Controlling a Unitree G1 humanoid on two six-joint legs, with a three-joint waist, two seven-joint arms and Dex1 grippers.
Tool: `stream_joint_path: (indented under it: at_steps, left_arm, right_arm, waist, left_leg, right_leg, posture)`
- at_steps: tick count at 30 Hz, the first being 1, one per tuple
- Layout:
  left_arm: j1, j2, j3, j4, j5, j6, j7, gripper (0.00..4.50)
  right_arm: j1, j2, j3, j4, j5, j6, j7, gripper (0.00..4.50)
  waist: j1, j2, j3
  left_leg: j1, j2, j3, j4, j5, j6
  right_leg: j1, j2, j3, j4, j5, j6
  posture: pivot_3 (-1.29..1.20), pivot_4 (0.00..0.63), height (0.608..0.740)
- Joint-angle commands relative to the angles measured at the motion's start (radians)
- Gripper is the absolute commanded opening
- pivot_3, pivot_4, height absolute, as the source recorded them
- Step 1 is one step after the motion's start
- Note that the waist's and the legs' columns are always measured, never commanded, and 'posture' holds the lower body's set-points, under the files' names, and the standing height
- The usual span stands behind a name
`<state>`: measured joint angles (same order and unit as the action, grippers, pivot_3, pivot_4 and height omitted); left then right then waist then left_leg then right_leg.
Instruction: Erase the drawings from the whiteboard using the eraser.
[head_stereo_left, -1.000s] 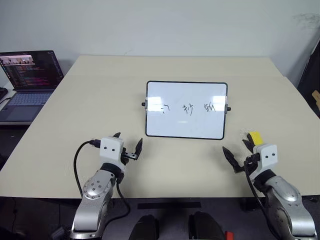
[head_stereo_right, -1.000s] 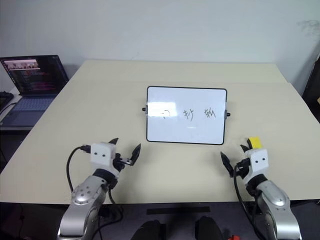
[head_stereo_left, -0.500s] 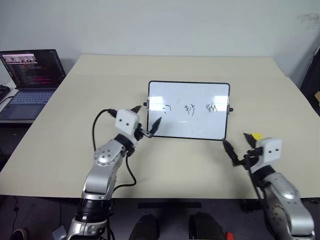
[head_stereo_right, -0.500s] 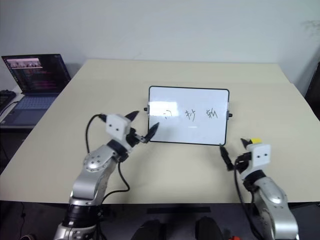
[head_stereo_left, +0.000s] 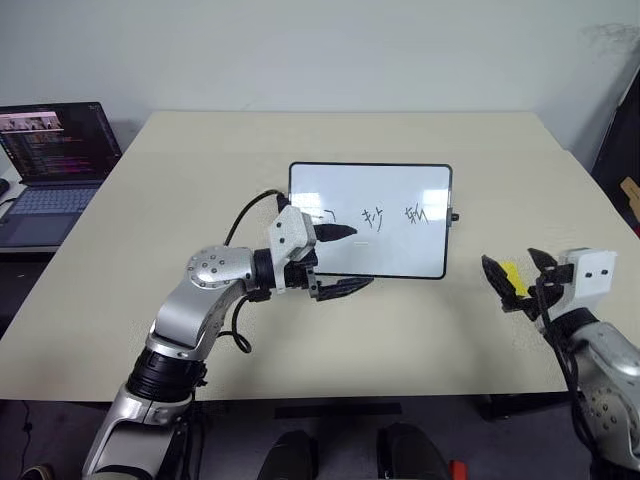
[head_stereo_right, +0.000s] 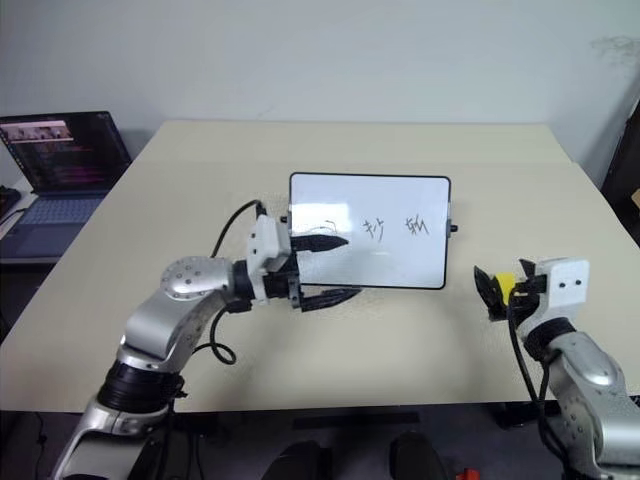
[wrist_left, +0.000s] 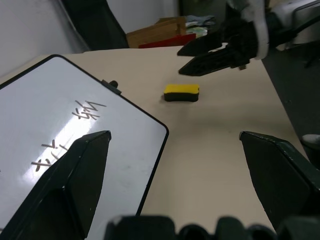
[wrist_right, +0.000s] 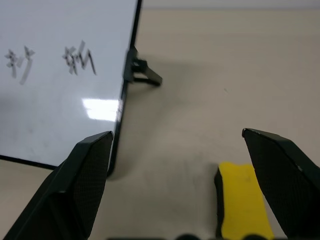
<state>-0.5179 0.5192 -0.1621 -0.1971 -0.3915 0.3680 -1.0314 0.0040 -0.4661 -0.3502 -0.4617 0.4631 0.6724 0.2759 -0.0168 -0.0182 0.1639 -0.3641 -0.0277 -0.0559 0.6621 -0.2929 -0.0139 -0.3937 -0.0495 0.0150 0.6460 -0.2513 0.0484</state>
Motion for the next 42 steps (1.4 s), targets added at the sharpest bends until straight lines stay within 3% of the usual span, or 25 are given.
stream_joint_path:
  at_steps: [1, 13, 25, 28, 35, 36, 42]
  left_arm:
    - [-0.04, 0.012, 0.005, 0.0, -0.007, -0.015, -0.034, 4.5]
    - [-0.005, 0.015, 0.006, 0.021, 0.014, -0.05, -0.054, 4.5]
    - [0.041, 0.02, 0.016, -0.002, 0.022, -0.057, -0.032, 4.5]
    - [0.049, 0.022, 0.016, -0.006, 0.023, -0.058, -0.029, 4.5]
    - [0.072, 0.026, 0.023, -0.009, 0.02, -0.061, -0.014, 4.5]
    - [0.079, 0.026, 0.025, -0.011, 0.02, -0.058, -0.007, 4.5]
    - [0.122, 0.014, 0.054, -0.047, 0.026, -0.022, 0.097, 4.5]
  right_arm:
    - [-0.068, -0.031, -0.009, 0.066, -0.02, 0.042, -0.027, 4.48]
    - [-0.23, -0.088, 0.047, 0.386, -0.115, 0.03, 0.012, 4.48]
    - [-0.286, -0.097, 0.061, 0.523, -0.159, -0.021, 0.062, 4.48]
    - [-0.298, -0.091, 0.064, 0.547, -0.171, -0.026, 0.062, 3.92]
    - [-0.301, -0.082, 0.06, 0.555, -0.168, -0.024, 0.064, 1.46]
    - [-0.301, -0.078, 0.054, 0.551, -0.162, -0.022, 0.063, 1.28]
    - [-0.247, -0.063, 0.039, 0.42, -0.128, 0.0, 0.069, 1.27]
  waist:
    - [0.0, 0.0, 0.0]
    - [-0.009, 0.0, 0.0]
    - [-0.009, 0.001, 0.0]
    - [-0.009, 0.001, 0.0]
    - [-0.01, 0.001, 0.0]
    - [-0.009, 0.001, 0.0]
    - [-0.009, 0.001, 0.001]
  left_leg:
    - [0.0, 0.0, 0.0, 0.0, 0.0, 0.0]
    - [-0.001, 0.0, 0.002, 0.0, -0.001, 0.002]
    - [-0.001, 0.0, 0.002, 0.0, -0.001, 0.002]
    - [-0.001, 0.0, 0.002, 0.0, -0.001, 0.002]
    - [-0.001, 0.0, 0.002, 0.0, -0.001, 0.002]
    - [-0.001, 0.0, 0.002, 0.0, -0.001, 0.002]
    - [-0.001, 0.0, 0.001, 0.0, -0.001, 0.002]
  right_leg:
    - [0.0, 0.0, 0.0, 0.0, 0.0, 0.0]
    - [-0.001, 0.0, 0.001, 0.0, 0.0, 0.0]
    - [-0.001, 0.0, 0.001, 0.0, 0.0, 0.0]
    - [-0.001, 0.0, 0.001, 0.0, 0.0, 0.0]
    - [-0.001, -0.001, 0.001, 0.0, 0.0, 0.0]
    - [-0.001, -0.001, 0.001, 0.0, 0.0, 0.0]
    - [-0.001, -0.001, 0.001, 0.0, 0.0, 0.0]
  posture:
    - [0.0, 0.15, 0.74]
    - [0.0, 0.15, 0.74]
    - [0.0, 0.15, 0.74]
    - [0.0, 0.15, 0.74]
    - [0.0, 0.15, 0.74]
    - [0.0, 0.15, 0.74]
    - [0.0, 0.15, 0.74]
